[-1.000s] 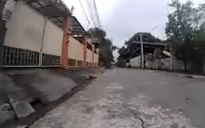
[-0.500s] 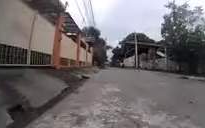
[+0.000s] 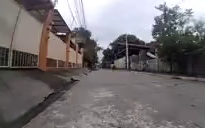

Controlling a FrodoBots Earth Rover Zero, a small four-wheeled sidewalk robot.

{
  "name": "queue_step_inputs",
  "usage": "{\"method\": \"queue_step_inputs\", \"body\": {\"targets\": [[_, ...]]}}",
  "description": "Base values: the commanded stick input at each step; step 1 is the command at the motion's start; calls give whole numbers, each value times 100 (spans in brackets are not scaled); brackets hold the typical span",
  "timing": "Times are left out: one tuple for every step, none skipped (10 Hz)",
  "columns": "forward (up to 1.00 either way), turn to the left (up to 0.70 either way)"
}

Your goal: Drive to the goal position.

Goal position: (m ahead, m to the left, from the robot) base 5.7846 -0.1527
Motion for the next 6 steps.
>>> {"method": "queue_step_inputs", "body": {"targets": [[70, 0], [70, 0], [70, 0], [70, 0], [70, 0], [70, -5]]}}
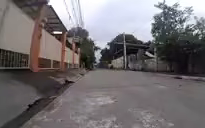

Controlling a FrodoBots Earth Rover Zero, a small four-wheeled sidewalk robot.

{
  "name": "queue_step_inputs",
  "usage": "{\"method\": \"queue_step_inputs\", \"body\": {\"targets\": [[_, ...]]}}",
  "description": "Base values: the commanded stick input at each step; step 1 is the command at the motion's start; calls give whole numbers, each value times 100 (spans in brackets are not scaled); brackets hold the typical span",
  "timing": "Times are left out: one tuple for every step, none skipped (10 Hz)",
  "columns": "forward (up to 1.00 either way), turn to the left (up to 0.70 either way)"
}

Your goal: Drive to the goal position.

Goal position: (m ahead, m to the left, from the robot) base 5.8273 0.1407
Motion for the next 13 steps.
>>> {"method": "queue_step_inputs", "body": {"targets": [[70, -15], [70, -35], [70, -35], [70, -35], [70, -19], [70, -1], [70, 0], [70, 0], [70, 0], [70, 0], [70, 0], [70, 0], [70, 0]]}}
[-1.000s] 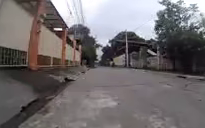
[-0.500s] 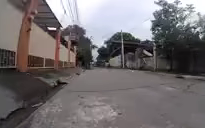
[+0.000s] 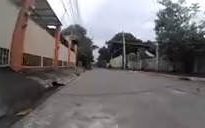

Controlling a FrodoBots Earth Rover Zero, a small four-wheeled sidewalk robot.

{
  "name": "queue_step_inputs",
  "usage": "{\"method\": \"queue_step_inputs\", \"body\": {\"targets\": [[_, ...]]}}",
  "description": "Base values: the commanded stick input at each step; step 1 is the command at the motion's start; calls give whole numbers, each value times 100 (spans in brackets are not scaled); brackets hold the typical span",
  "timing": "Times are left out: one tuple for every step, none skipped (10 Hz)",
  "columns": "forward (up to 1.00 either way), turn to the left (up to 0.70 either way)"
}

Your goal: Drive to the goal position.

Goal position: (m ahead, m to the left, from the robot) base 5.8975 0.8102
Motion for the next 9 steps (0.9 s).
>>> {"method": "queue_step_inputs", "body": {"targets": [[70, -4], [70, -25], [70, -35], [70, -35], [70, -26], [70, -10], [70, -2], [70, 0], [70, 0]]}}
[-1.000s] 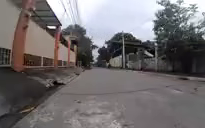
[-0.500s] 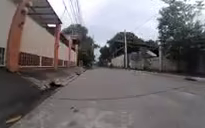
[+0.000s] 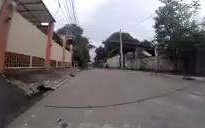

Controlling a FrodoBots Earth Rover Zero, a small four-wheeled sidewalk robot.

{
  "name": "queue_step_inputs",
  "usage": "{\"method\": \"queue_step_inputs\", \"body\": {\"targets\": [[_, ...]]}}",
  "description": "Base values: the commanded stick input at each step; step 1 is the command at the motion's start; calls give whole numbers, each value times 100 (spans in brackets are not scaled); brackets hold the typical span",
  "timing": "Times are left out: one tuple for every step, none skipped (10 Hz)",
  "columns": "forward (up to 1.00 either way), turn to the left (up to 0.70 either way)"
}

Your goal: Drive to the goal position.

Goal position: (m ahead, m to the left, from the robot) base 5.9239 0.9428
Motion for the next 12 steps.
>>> {"method": "queue_step_inputs", "body": {"targets": [[70, 0], [70, -9], [70, -25], [70, -35], [70, -27], [70, 0], [70, 0], [70, 0], [70, 0], [70, 0], [70, 0], [70, 0]]}}
